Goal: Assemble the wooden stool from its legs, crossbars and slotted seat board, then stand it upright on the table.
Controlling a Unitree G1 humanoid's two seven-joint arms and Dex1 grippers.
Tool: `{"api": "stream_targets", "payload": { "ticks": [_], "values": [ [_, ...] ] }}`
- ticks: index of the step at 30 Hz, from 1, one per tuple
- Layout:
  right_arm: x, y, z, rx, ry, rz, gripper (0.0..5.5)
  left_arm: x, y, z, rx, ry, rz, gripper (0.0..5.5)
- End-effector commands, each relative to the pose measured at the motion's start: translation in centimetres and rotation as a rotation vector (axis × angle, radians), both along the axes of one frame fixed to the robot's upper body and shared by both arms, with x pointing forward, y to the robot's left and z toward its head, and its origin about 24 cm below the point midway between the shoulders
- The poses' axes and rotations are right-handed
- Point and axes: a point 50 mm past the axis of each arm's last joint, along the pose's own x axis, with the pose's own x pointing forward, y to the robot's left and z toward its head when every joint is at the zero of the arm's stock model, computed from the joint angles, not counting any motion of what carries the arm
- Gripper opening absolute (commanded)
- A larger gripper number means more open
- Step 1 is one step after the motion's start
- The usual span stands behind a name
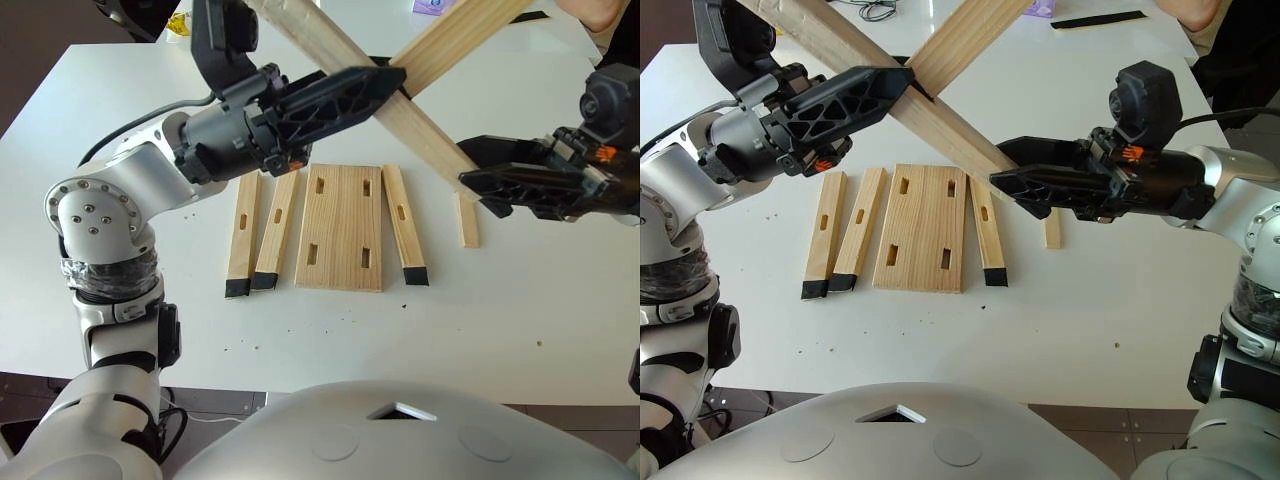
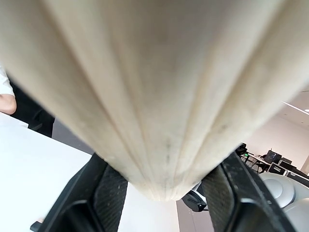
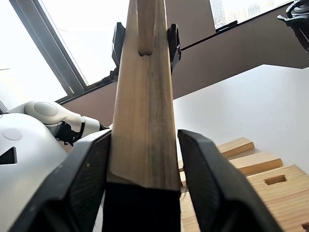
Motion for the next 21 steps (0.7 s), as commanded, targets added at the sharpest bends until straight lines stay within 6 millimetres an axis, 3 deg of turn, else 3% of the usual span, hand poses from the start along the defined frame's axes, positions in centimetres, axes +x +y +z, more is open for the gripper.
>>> {"api": "stream_targets", "payload": {
  "ticks": [1, 6, 14, 21],
  "values": [
    [-0.3, -0.1, -0.1, -0.039, -0.007, 0.01, 3.12, 0.3, 0.3, 0.1, 0.001, -0.007, 0.029, 2.06],
    [0.1, -1.7, -1.7, -0.131, 0.013, -0.078, 3.93, 0.6, 0.8, 0.0, 0.032, -0.034, 0.08, 2.06],
    [-0.4, -6.5, -4.5, -0.245, 0.047, -0.274, 3.97, 2.0, 4.9, 0.4, 0.272, -0.202, 0.234, 2.06],
    [-2.6, -7.0, -5.5, -0.244, 0.041, -0.341, 3.97, 4.6, 8.3, 0.0, 0.554, -0.29, 0.405, 2.06]
  ]
}}
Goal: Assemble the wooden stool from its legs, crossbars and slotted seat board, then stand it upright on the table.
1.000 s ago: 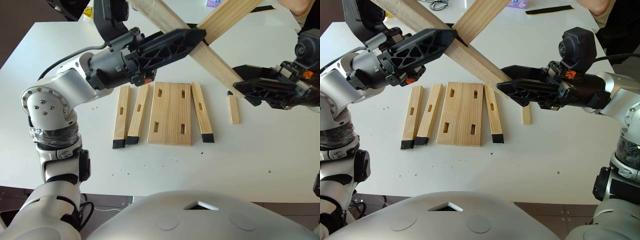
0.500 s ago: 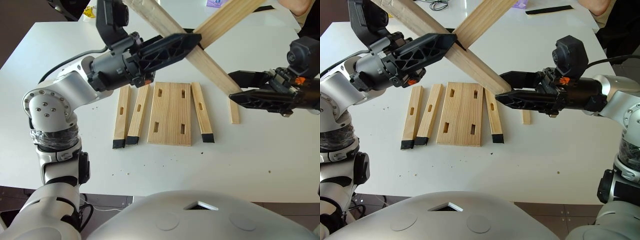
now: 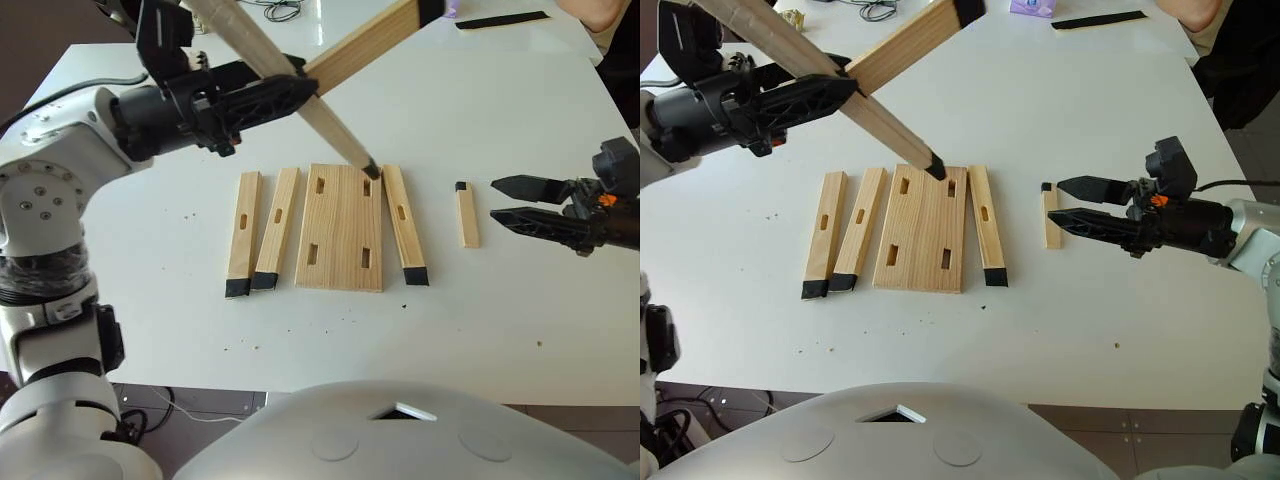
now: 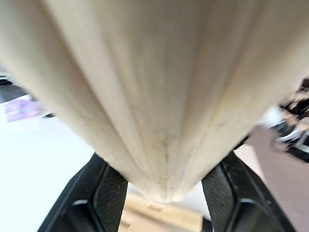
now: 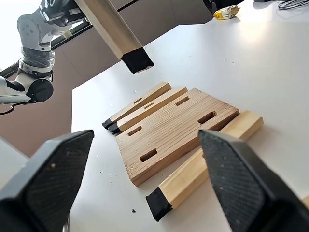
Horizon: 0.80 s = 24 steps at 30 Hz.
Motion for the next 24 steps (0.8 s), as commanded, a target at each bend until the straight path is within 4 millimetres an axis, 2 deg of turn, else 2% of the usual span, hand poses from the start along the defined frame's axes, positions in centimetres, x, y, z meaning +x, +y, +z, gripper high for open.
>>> {"api": "stream_targets", "payload": {
  "ticks": [1, 4, 8, 12, 17, 24],
  "values": [
    [-1.1, 0.1, -0.2, -0.007, -0.029, -0.041, 3.97, 1.9, 1.7, 0.1, 0.138, -0.095, 0.125, 2.06],
    [-1.8, 0.0, -0.5, -0.006, -0.034, -0.082, 3.97, 2.2, 2.0, -1.1, 0.174, -0.186, 0.131, 2.06],
    [-2.5, 0.0, -0.6, -0.008, -0.037, -0.117, 3.97, 0.4, 1.3, -3.1, 0.238, -0.23, -0.036, 2.06],
    [-2.8, 0.1, -0.7, -0.016, -0.037, -0.131, 3.97, -1.0, 1.1, -3.1, 0.236, -0.231, -0.183, 2.06],
    [-2.8, 0.2, -1.0, -0.024, -0.034, -0.139, 3.97, -0.9, 0.9, -3.2, 0.234, -0.238, -0.237, 2.06],
    [-2.7, 0.2, -0.8, -0.034, -0.031, -0.133, 3.97, -2.7, 1.4, -5.2, 0.307, -0.199, -0.331, 2.06]
  ]
}}
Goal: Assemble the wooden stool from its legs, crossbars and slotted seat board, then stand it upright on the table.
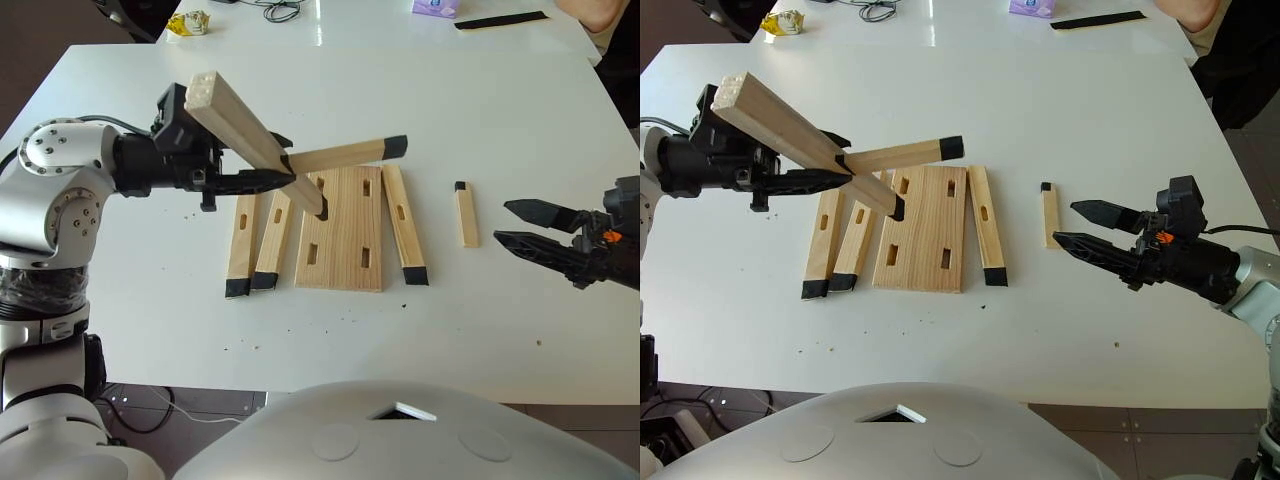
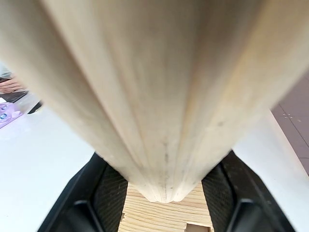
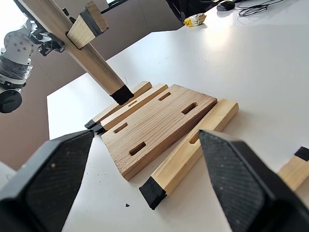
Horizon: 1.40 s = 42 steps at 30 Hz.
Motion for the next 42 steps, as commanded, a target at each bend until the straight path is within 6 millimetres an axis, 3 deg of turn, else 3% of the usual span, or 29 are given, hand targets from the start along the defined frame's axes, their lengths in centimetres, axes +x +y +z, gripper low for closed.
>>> {"api": "stream_targets", "payload": {
  "ticks": [1, 14, 25, 33, 42],
  "values": [
    [0.1, 0.1, 0.3, -0.009, -0.007, 0.008, 3.97, -1.2, 0.5, -1.0, 0.073, 0.016, -0.039, 2.06],
    [-0.3, 0.4, -0.2, -0.011, 0.005, -0.002, 3.97, -1.6, 0.5, -2.6, 0.069, 0.046, -0.015, 2.06],
    [-0.2, 0.4, 0.1, -0.005, 0.005, -0.014, 3.97, -1.4, -0.4, -2.4, 0.039, 0.016, -0.01, 2.06],
    [-0.5, 0.3, -0.2, -0.002, 0.013, -0.048, 3.97, -0.6, 0.0, -2.1, 0.076, -0.008, -0.013, 2.06],
    [-0.8, 0.2, -0.2, -0.002, 0.019, -0.064, 3.97, -1.4, 0.6, -3.1, 0.112, 0.023, -0.037, 2.06]
  ]
}}
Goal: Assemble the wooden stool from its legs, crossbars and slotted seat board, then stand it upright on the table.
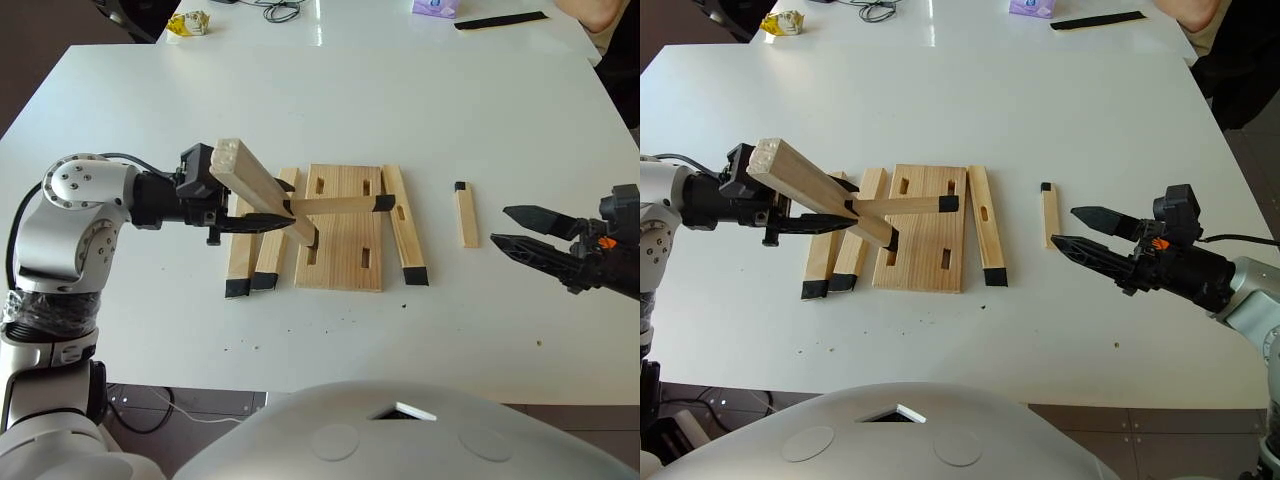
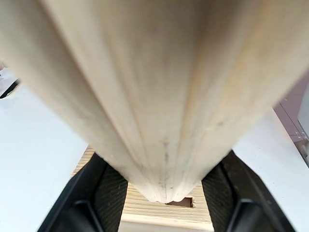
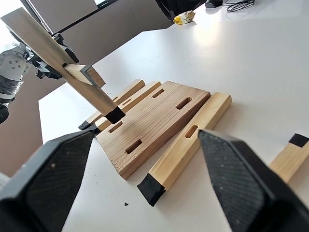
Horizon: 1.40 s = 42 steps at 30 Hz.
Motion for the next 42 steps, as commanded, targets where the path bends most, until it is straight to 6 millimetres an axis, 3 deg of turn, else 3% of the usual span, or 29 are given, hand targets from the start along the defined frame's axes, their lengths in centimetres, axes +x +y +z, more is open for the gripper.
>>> {"api": "stream_targets", "payload": {
  "ticks": [1, 11, 36, 42],
  "values": [
    [-0.2, 0.0, 0.3, 0.0, -0.008, -0.005, 3.97, -0.4, 0.4, -0.3, 0.033, 0.005, -0.004, 2.06],
    [-0.3, -0.1, 0.5, -0.005, -0.018, -0.015, 3.97, -1.0, 1.0, -1.6, 0.022, 0.025, 0.049, 2.06],
    [-0.3, 0.5, 0.5, 0.001, -0.024, -0.003, 3.97, -2.3, 1.4, -2.7, 0.073, 0.069, -0.011, 2.06],
    [0.0, 0.7, 0.5, 0.003, -0.031, 0.008, 3.97, -2.9, 1.5, -3.9, 0.081, 0.094, -0.004, 2.06]
  ]
}}
